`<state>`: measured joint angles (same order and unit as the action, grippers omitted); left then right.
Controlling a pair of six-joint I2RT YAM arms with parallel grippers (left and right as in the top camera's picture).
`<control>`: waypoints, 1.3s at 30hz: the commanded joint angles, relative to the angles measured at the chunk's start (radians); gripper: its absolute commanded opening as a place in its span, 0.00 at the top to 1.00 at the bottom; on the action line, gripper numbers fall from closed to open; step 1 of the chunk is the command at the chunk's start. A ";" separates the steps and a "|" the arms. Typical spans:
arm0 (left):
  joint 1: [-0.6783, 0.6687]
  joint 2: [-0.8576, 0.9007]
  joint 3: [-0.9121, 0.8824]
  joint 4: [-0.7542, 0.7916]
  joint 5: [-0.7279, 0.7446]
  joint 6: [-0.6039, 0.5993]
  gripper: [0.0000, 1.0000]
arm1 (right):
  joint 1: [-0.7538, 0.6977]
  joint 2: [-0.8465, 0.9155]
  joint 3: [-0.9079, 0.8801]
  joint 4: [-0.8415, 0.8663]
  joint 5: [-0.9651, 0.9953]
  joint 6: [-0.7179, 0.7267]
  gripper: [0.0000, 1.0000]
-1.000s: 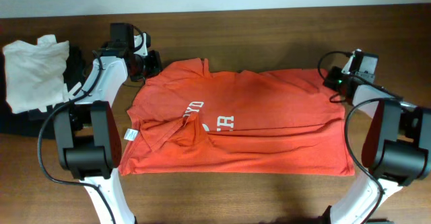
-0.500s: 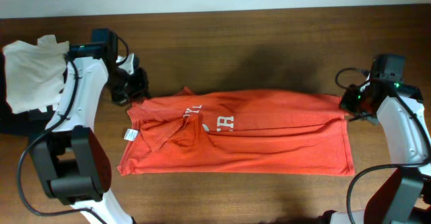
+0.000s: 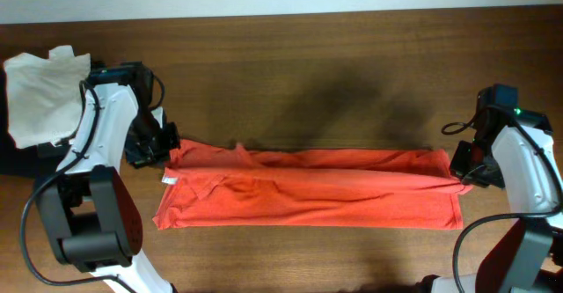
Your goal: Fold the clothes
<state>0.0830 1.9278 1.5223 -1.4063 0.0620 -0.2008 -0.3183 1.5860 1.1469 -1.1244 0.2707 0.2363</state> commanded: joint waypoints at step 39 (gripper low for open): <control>-0.344 0.073 -0.121 0.447 0.193 -0.101 0.99 | -0.088 0.011 -0.043 0.002 -0.264 -0.128 0.26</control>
<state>-0.2543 1.9900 1.4094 -0.9565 0.2508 -0.3019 -0.4068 1.5894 1.1088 -1.1213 0.0162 0.1085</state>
